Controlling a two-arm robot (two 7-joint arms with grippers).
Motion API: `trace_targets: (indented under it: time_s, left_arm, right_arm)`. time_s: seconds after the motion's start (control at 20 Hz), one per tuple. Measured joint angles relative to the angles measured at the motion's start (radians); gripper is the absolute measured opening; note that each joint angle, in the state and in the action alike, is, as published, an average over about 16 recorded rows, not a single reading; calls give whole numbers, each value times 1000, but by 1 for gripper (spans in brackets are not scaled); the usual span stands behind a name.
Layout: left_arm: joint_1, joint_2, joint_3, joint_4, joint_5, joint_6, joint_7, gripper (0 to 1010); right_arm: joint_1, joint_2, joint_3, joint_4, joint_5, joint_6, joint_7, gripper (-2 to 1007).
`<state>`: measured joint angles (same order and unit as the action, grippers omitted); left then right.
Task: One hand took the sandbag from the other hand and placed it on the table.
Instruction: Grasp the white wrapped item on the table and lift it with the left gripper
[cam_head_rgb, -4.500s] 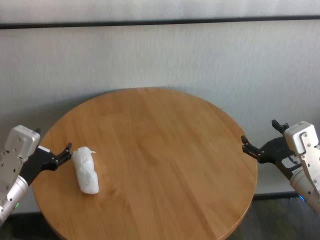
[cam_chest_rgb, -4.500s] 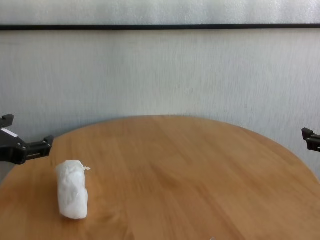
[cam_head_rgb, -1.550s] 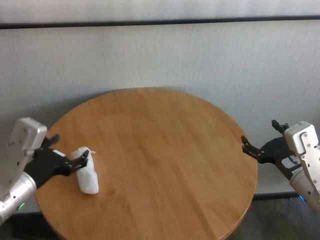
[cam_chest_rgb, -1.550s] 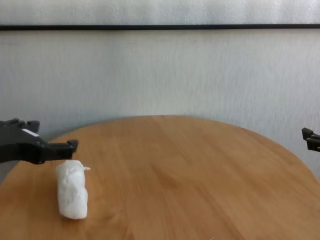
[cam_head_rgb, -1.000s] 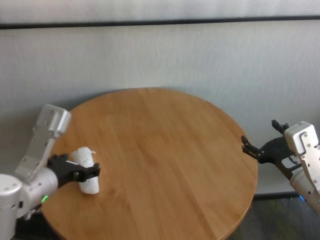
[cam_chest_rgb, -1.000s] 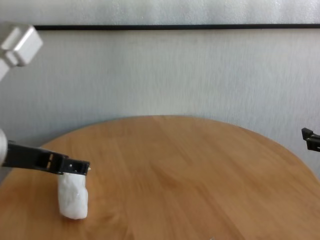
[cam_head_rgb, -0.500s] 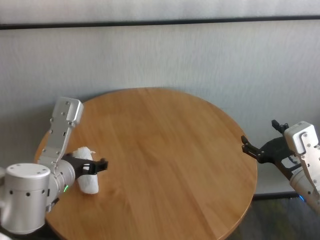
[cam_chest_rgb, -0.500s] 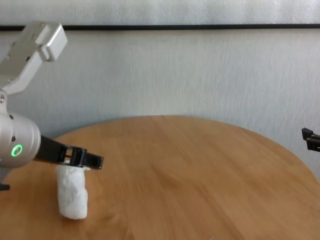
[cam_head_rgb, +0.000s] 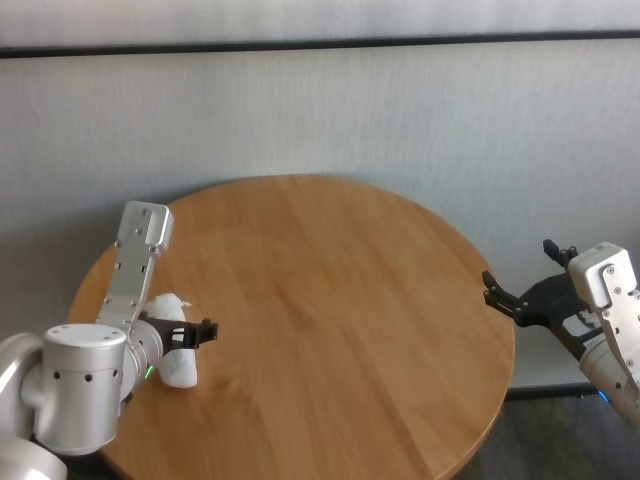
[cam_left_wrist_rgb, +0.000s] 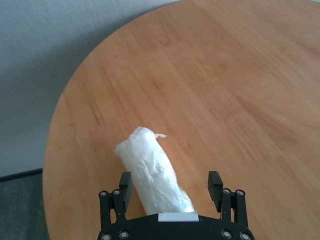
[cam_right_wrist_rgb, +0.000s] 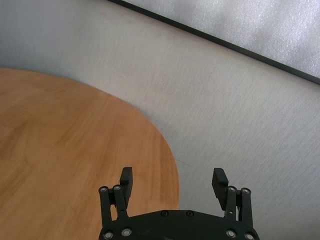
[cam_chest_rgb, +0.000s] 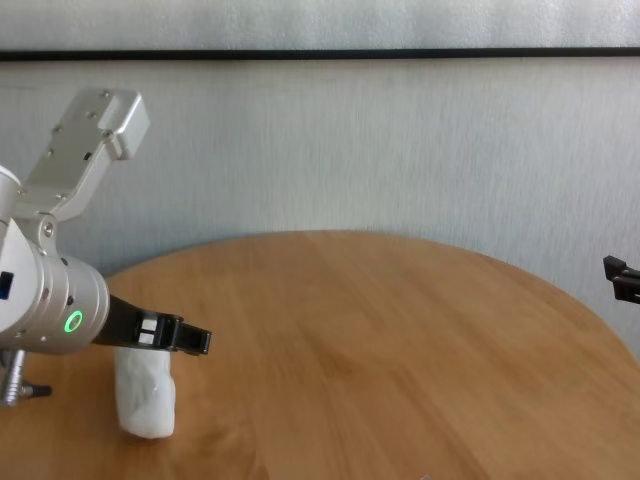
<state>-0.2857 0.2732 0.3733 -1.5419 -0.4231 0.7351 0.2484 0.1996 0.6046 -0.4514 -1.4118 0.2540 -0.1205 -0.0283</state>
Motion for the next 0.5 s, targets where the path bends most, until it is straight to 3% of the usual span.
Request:
trace_targets:
  time_s: [0.2,0.5]
  left_arm:
    - [-8,-13,-5,28,9,-5,1,1000]
    - [-8,-27,-19,44,14,14,6,1000]
  right_arm:
    - [0,0,0,0,0,0,0,1000]
    - [0,0,0,0,0,0,0,1000]
